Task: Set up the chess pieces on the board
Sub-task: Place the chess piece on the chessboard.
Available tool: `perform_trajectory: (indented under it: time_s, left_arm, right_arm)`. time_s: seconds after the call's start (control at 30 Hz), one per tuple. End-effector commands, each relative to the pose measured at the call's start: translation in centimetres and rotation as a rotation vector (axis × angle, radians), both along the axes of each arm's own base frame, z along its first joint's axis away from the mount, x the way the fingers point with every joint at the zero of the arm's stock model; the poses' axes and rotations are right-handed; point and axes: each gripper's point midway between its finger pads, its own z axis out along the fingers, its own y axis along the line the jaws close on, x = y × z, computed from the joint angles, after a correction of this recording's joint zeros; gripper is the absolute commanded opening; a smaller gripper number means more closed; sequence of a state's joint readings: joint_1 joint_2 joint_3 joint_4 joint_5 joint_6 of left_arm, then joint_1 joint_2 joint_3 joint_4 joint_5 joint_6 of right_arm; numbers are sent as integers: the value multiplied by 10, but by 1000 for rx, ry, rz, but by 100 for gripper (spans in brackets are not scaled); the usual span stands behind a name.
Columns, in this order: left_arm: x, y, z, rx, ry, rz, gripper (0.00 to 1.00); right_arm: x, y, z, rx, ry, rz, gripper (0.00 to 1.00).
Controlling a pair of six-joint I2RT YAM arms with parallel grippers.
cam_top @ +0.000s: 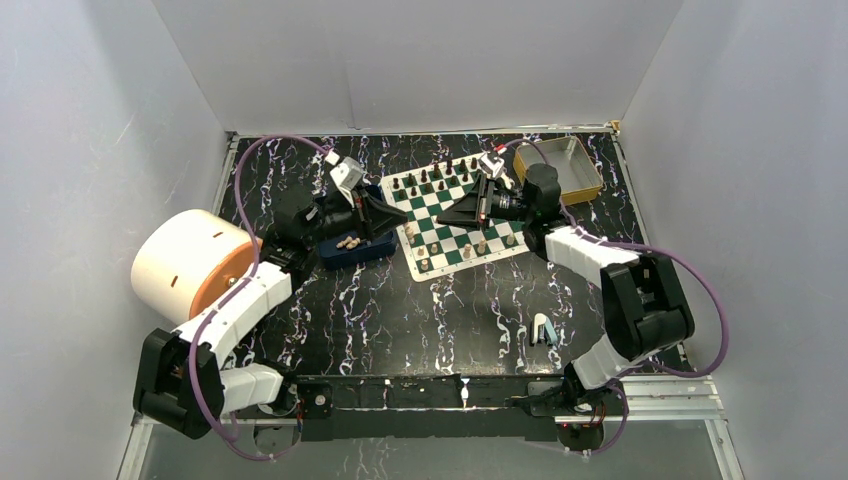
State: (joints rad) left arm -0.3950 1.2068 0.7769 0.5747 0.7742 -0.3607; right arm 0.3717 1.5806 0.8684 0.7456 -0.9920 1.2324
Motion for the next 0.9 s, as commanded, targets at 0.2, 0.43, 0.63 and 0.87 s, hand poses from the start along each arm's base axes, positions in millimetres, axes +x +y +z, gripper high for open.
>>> perform_trajectory:
  time_s: [0.2, 0.43, 0.63, 0.87]
  left_arm:
    - [-2, 30, -32, 257, -112, 98, 0]
    - [-7, 44, -54, 322, -149, 142, 0]
    - [-8, 51, -50, 357, -179, 177, 0]
    - [-11, 53, -55, 416, -207, 190, 0]
  right_arm:
    - [29, -32, -20, -402, -189, -227, 12]
    - [40, -75, -57, -731, -239, -364, 12]
    - [51, -92, -69, -890, -276, -416, 14]
    - [67, -52, -78, -1011, -366, -389, 14]
